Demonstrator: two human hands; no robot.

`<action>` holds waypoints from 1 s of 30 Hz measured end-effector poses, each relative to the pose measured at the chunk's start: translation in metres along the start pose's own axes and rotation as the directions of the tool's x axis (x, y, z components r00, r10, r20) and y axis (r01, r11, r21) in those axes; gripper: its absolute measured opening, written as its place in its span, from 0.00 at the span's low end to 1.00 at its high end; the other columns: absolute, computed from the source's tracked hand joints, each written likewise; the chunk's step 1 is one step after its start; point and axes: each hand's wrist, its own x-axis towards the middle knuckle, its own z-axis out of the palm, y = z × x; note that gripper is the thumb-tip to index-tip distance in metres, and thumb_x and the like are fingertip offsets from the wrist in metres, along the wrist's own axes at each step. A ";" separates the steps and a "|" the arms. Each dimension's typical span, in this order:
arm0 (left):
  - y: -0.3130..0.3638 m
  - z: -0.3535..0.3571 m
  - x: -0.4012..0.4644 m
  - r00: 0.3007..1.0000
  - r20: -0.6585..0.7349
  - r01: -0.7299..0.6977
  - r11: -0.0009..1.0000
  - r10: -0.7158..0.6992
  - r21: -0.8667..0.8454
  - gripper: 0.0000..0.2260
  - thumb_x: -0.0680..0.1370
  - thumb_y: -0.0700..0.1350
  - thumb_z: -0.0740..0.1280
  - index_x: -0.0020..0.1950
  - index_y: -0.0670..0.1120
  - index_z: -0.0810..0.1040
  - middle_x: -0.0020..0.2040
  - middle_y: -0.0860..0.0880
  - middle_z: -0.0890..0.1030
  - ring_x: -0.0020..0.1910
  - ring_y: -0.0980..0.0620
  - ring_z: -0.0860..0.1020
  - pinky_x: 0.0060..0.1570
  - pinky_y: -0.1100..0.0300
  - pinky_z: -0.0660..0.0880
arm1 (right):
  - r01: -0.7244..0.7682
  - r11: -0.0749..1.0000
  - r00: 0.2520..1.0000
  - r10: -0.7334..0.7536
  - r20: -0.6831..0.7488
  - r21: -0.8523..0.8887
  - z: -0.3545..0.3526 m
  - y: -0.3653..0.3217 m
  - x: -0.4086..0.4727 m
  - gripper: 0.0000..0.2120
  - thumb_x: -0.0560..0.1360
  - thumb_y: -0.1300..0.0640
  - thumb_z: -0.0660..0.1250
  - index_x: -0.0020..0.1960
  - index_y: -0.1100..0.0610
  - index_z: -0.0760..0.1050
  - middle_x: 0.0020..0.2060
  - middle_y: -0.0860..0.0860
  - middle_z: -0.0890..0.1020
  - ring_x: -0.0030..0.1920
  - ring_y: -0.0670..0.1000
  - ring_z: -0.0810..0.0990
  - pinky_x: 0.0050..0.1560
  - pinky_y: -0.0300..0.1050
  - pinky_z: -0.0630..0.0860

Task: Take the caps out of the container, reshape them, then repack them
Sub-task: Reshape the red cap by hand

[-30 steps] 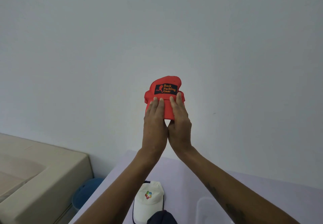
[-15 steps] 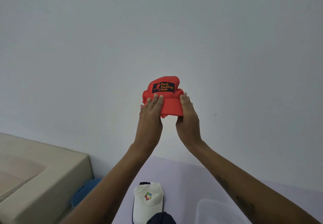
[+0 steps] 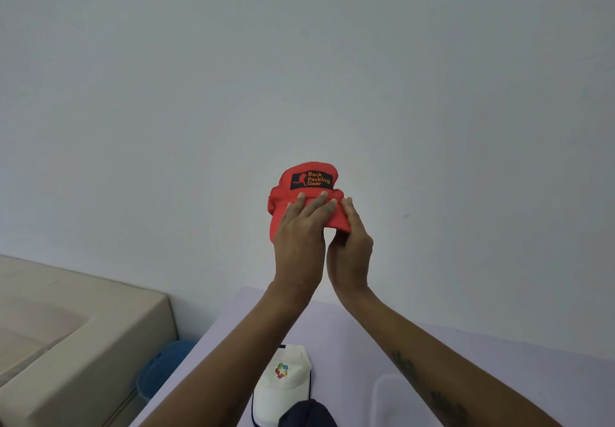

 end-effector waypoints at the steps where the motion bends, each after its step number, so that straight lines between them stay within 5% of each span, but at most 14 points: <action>1: -0.003 -0.001 -0.001 1.000 0.019 -0.025 0.999 0.024 0.020 0.14 0.73 0.38 0.67 0.57 0.47 0.82 0.58 0.49 0.82 0.62 0.40 0.77 0.54 0.42 0.78 | 0.066 0.996 0.998 -0.066 0.009 -0.064 -0.001 0.005 -0.003 0.21 0.78 0.65 0.63 0.70 0.56 0.69 0.62 0.52 0.78 0.61 0.50 0.77 0.62 0.43 0.75; 5: -0.022 -0.010 -0.003 0.992 0.088 -0.101 0.992 0.095 0.072 0.17 0.70 0.36 0.73 0.58 0.47 0.82 0.58 0.48 0.83 0.60 0.40 0.79 0.54 0.44 0.77 | 0.113 0.990 0.971 -0.093 0.220 -0.081 -0.010 0.010 0.009 0.26 0.75 0.69 0.62 0.72 0.60 0.65 0.65 0.50 0.75 0.63 0.43 0.72 0.61 0.23 0.65; 9: -0.037 -0.019 -0.004 0.994 0.084 -0.075 0.997 0.074 0.007 0.17 0.71 0.37 0.70 0.60 0.46 0.81 0.60 0.48 0.81 0.61 0.43 0.79 0.53 0.48 0.78 | -0.292 0.930 0.833 0.133 0.537 0.222 -0.027 0.010 0.033 0.38 0.68 0.67 0.60 0.76 0.54 0.56 0.71 0.47 0.68 0.70 0.45 0.67 0.62 0.42 0.72; 13: -0.040 -0.015 -0.012 0.976 0.043 -0.213 0.977 0.211 0.028 0.20 0.68 0.32 0.71 0.59 0.45 0.81 0.59 0.47 0.82 0.60 0.44 0.79 0.59 0.44 0.76 | -0.493 0.848 0.763 0.313 0.567 0.196 -0.032 0.027 0.059 0.24 0.79 0.54 0.59 0.72 0.61 0.62 0.71 0.59 0.68 0.71 0.57 0.67 0.73 0.53 0.61; 16: -0.041 -0.008 -0.021 0.905 0.019 -0.425 0.903 0.425 0.058 0.20 0.71 0.31 0.70 0.61 0.45 0.80 0.61 0.48 0.81 0.65 0.47 0.76 0.68 0.42 0.67 | -0.612 0.769 0.651 0.356 0.670 0.185 -0.035 0.027 0.071 0.22 0.77 0.42 0.59 0.61 0.57 0.76 0.59 0.56 0.80 0.61 0.56 0.77 0.66 0.54 0.69; 21: -0.038 -0.004 -0.042 0.824 0.064 -0.565 0.824 0.562 0.038 0.21 0.73 0.32 0.68 0.65 0.45 0.77 0.65 0.48 0.77 0.70 0.49 0.70 0.70 0.41 0.62 | -0.731 0.663 0.519 0.389 0.761 0.161 -0.042 0.020 0.076 0.25 0.77 0.42 0.60 0.62 0.59 0.77 0.55 0.58 0.83 0.54 0.56 0.82 0.58 0.53 0.75; 25: -0.050 0.003 -0.058 0.820 0.175 -0.544 0.837 0.545 -0.055 0.24 0.75 0.35 0.67 0.70 0.47 0.70 0.71 0.50 0.72 0.74 0.50 0.64 0.71 0.42 0.61 | -0.780 0.596 0.515 0.435 0.738 0.192 -0.037 0.024 0.070 0.24 0.74 0.49 0.68 0.64 0.64 0.75 0.57 0.63 0.80 0.54 0.60 0.80 0.60 0.55 0.75; 30: -0.060 -0.016 -0.066 0.732 0.418 -0.476 0.843 0.537 -0.250 0.33 0.76 0.60 0.65 0.76 0.47 0.61 0.77 0.51 0.60 0.77 0.54 0.56 0.74 0.52 0.59 | -0.695 0.671 0.604 0.351 0.716 0.258 -0.035 0.026 0.069 0.15 0.73 0.59 0.68 0.59 0.63 0.77 0.53 0.63 0.81 0.49 0.59 0.82 0.53 0.53 0.79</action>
